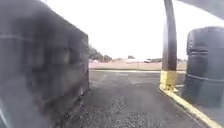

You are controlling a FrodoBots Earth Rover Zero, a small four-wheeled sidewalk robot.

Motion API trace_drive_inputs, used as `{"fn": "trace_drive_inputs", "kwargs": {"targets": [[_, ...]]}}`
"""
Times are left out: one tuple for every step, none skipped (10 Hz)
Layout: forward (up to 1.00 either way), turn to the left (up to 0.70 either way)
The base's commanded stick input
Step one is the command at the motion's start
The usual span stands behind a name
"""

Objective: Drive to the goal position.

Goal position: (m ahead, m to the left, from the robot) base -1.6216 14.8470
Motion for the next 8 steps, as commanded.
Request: {"fn": "trace_drive_inputs", "kwargs": {"targets": [[0.70,0.00],[0.70,0.00],[0.70,0.00],[0.70,0.00],[0.70,0.00],[0.70,0.00],[0.70,0.00],[0.70,0.00]]}}
